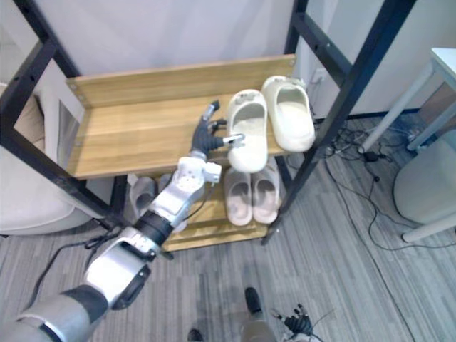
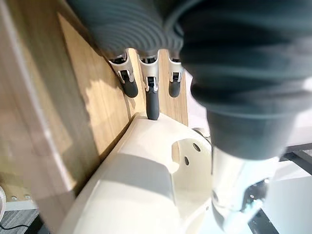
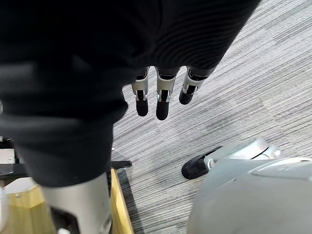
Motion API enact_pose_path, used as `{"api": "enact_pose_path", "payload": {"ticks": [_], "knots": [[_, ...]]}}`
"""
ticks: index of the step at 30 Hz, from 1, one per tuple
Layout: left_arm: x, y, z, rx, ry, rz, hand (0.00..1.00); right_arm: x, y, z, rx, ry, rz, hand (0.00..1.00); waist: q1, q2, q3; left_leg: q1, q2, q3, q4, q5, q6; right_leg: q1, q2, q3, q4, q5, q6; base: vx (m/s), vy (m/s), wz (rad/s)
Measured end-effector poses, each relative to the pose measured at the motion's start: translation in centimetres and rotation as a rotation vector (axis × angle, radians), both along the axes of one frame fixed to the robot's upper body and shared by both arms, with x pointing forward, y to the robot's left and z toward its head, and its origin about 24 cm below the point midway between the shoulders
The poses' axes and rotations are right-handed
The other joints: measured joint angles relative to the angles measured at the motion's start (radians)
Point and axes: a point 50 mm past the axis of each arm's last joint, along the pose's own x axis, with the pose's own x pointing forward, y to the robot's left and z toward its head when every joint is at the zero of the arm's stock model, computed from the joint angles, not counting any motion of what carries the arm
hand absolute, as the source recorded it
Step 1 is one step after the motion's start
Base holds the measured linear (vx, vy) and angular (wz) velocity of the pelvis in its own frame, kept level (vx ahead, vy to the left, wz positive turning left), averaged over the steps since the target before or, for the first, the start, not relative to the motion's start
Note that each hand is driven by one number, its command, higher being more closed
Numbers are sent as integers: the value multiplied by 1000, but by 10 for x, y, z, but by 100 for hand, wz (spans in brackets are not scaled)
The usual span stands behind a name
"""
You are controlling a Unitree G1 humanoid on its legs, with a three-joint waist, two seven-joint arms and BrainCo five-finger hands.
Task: Organize the slippers on the shoe rack
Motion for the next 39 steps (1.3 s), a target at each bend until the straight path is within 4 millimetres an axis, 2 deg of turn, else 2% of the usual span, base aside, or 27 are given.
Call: {"api": "enact_pose_path", "payload": {"ticks": [3, 9, 14, 18, 22, 30, 36, 39], "knots": [[-2, -7, 3, -16, 0, -13, 0, 1, 0, 1, 0, -7, 0, 0, 1, -2, 2, 1, 2, 2, 0, -2, -1, -1, 2, 2, 0, -1, 2, 15, -11, 0], [-2, -9, 4, -14, -5, -17, 0, 2, 0, 1, 0, -9, 0, 0, 4, -3, 2, 9, 1, 3, -4, -4, 1, 5, 2, 2, 0, -3, 4, 24, -21, 0], [-9, -15, 21, -49, -71, -56, 0, 2, 0, 1, 0, -9, -1, 0, 9, -9, 10, 19, 1, -8, -2, -4, 1, 23, -1, -7, 0, -6, 7, 6, -31, 6], [-17, -29, 23, -77, -76, -111, 0, 1, 1, 0, 4, -5, -1, 0, 11, -9, 14, 25, -1, -37, 0, -2, 3, 43, -8, -35, 0, -13, 9, -10, -42, 19], [-20, -26, 14, -91, -60, -115, 0, 0, 1, -3, 12, 18, -3, 0, 11, -8, 13, 22, -2, -49, 1, -1, 5, 45, -10, -43, 0, -14, 11, -1, -36, 7], [-33, -18, 15, -163, -96, -126, 0, -4, 0, -7, 30, 41, -29, 0, 21, -7, 12, 17, 2, -96, 22, -1, 5, 73, -14, -85, 0, -22, 9, 6, -42, 17], [-53, -22, 15, -192, -130, -219, 0, -7, -2, -8, 29, 50, -32, 0, 29, -2, 5, 23, 6, -114, 30, -1, 5, 76, -13, -100, 35, -45, 5, -18, -28, 8], [-76, -30, 16, -213, -180, -371, 0, -12, -3, -10, 29, 73, -36, 0, 39, 3, -15, 23, 6, -114, 30, -1, 5, 76, -13, -101, 35, -45, 5, 0, 0, 0]]}}
